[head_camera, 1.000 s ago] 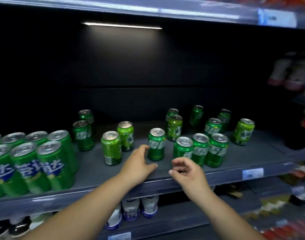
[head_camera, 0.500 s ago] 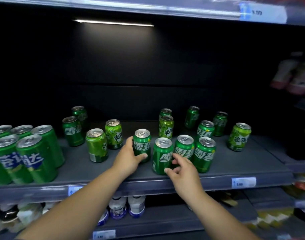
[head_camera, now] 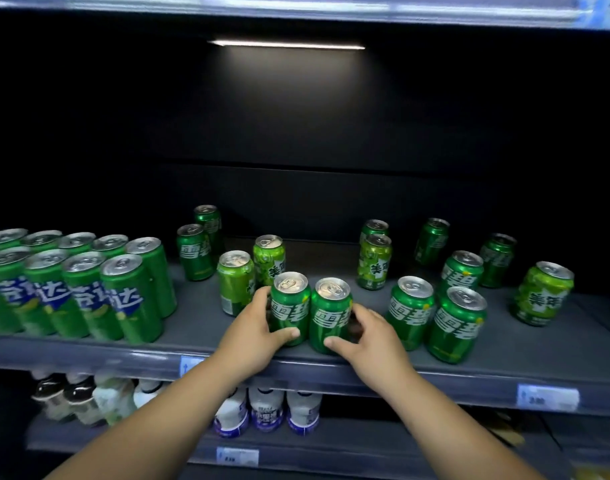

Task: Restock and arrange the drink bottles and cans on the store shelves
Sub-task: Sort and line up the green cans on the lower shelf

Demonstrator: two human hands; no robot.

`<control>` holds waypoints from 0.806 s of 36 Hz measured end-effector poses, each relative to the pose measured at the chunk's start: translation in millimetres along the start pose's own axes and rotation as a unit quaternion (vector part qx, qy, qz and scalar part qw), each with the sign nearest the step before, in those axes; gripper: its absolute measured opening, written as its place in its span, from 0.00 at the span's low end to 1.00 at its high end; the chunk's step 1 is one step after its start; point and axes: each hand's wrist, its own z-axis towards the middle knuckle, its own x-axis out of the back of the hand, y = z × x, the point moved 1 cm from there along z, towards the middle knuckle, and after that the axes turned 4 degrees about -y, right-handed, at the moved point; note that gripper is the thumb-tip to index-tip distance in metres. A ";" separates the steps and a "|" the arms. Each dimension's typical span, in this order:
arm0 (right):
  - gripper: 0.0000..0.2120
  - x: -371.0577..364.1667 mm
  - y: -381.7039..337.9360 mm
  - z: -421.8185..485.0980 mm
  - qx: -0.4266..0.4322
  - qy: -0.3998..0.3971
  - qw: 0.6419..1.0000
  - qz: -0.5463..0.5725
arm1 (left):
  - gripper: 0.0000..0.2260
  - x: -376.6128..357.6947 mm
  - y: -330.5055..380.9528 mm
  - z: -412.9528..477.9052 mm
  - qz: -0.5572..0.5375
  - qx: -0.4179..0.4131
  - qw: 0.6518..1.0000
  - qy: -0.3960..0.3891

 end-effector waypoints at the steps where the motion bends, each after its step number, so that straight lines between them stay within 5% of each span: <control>1: 0.30 -3.6 -2.1 2.3 0.003 -0.010 1.000 0.017 | 0.34 4.4 -3.7 -2.6 -0.003 0.003 1.000 0.002; 17: 0.31 -53.4 -40.0 26.4 0.036 -0.104 0.992 0.054 | 0.32 69.9 -44.2 -28.8 -0.018 0.028 0.998 0.044; 23: 0.42 -61.0 -34.5 21.9 0.039 -0.095 0.994 0.032 | 0.32 80.9 -52.7 -20.0 -0.002 0.002 1.000 0.005; 29: 0.38 -62.4 -30.7 24.0 0.020 -0.087 0.994 0.057 | 0.36 84.2 -46.1 -9.6 0.053 -0.051 0.997 -0.039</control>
